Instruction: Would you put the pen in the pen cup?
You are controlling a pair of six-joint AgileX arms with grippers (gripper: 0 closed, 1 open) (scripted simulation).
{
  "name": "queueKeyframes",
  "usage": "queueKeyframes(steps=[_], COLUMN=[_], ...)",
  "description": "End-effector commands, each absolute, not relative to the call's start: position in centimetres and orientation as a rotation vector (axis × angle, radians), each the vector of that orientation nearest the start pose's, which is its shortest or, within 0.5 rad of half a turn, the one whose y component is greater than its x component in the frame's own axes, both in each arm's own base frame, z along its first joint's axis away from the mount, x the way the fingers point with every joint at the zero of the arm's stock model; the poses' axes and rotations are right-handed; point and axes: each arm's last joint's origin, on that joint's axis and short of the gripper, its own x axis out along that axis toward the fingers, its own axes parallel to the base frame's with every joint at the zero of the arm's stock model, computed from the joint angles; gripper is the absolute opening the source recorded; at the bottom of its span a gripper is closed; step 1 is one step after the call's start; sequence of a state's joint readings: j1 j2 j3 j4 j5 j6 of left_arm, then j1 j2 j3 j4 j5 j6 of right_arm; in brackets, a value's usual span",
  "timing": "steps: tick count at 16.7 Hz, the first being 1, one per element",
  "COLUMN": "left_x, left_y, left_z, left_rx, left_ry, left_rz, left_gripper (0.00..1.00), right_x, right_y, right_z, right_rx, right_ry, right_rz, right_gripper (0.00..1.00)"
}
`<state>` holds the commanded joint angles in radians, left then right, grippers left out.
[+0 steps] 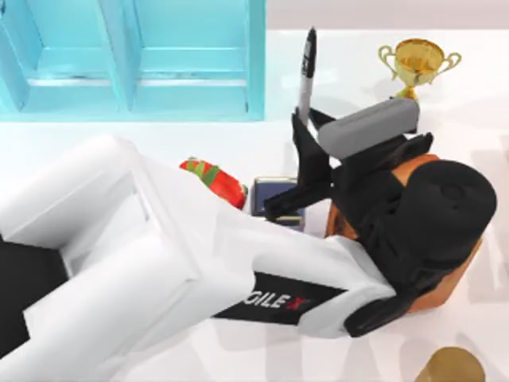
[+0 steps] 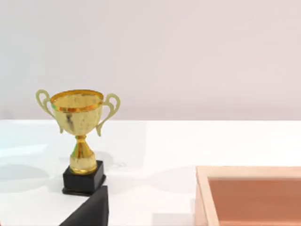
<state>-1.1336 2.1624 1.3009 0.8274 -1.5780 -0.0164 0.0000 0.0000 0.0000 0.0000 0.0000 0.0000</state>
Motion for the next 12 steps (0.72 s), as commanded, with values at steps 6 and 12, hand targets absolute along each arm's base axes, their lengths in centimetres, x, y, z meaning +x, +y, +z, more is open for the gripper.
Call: queueKeyframes(steps=[6, 12], left_x=[21.85, 21.84], left_y=[-37.81, -37.81], left_z=[16.88, 16.88], left_rx=[-0.005, -0.006], left_ry=[0.011, 0.011], left_rz=[0.518, 0.518], left_gripper=[0.00, 0.23], right_x=[10.57, 10.57], right_y=[-0.12, -0.12], right_z=[16.00, 16.00], right_rx=[0.000, 0.000], right_ry=[0.000, 0.000], right_rz=[0.000, 0.000], right_gripper=[1.00, 1.00])
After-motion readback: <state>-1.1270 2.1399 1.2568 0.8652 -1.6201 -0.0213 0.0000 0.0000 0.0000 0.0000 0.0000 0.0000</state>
